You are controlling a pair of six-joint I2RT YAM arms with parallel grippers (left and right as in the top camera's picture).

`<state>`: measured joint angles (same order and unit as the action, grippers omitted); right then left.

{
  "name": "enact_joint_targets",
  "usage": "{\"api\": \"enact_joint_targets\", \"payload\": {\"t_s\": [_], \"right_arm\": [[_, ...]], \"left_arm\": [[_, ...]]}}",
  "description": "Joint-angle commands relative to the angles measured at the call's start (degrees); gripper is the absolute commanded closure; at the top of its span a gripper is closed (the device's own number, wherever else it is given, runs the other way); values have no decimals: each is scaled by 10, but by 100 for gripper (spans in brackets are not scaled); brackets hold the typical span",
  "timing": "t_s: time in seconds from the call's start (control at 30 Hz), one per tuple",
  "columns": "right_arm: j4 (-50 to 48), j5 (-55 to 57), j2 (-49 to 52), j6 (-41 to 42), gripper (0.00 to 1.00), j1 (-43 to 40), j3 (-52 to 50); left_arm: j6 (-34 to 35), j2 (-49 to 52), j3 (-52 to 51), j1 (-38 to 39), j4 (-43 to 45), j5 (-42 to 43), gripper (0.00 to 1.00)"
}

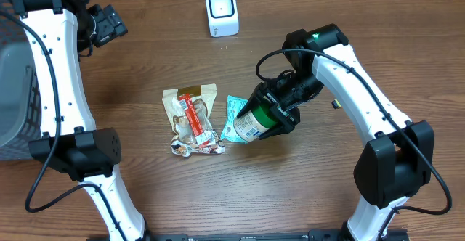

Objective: Scan the item barcode
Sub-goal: 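Reach the right gripper down and grasp the green-lidded jar, then lift the jar with the right gripper up to the white scanner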

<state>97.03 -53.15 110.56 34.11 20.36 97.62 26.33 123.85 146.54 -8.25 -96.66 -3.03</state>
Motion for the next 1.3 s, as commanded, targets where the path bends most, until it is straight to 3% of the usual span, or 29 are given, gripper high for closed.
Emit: {"api": "enact_joint_targets", "payload": {"t_s": [0.0,0.1,0.3,0.47,0.53,0.8,1.07,1.27], "right_arm": [[-2,-33,-17,-10,45,1,12],[-24,-14,-17,-45,45,1,12],[-104,137,-17,-45,47,1,12],[-190,250,-17,-46,61,1,12],[-214,283,-17,-46,60,1,12],[-260,291,-17,-71,67,1,21],[-211,292,-17,-137,71,0,161],[-276,345,-17,-147,75,0,281]], "left_arm": [[-10,-2,-3,4,-1,0,0],[-10,-2,-3,4,-2,0,0],[-10,-2,-3,4,-1,0,0],[-10,-2,-3,3,-2,0,0],[-10,-2,-3,3,-2,0,0],[-10,-2,-3,6,-1,0,0],[-10,-2,-3,4,-1,1,0],[-10,-2,-3,4,-1,0,0]]}}
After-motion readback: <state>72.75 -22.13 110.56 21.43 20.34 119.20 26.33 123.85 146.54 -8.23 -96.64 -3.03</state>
